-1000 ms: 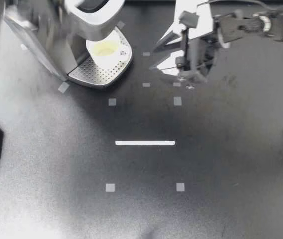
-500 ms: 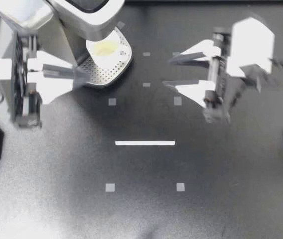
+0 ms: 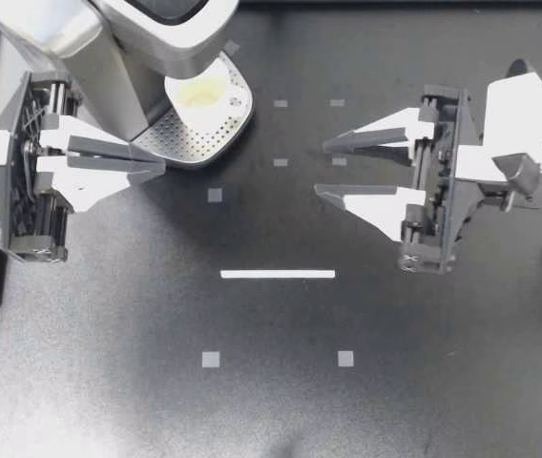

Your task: Place the coffee capsule inside the capsule container, then place the cup onto the center of the cup tray.

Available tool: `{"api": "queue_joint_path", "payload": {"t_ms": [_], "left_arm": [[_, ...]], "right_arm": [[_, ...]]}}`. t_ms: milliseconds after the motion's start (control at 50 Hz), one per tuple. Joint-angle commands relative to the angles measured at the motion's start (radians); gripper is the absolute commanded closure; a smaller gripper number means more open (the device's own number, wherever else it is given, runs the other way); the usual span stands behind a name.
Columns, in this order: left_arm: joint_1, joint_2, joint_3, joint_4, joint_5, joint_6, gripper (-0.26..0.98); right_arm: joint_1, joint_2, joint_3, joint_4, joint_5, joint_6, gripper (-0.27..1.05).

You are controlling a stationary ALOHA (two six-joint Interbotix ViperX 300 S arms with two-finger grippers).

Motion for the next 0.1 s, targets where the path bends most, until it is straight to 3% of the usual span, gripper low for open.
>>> {"api": "queue_joint_path", "payload": {"t_ms": [0,80], "left_arm": [[0.000,-0.006,-0.020,-0.002,-0.009,0.002,0.67],[-0.002,-0.008,-0.021,-0.002,-0.011,0.000,0.67]], "right_arm": [[0.008,-0.034,-0.023,-0.009,-0.003,0.002,0.22],[0.011,-0.051,-0.015,-0.009,-0.003,0.008,0.22]]}}
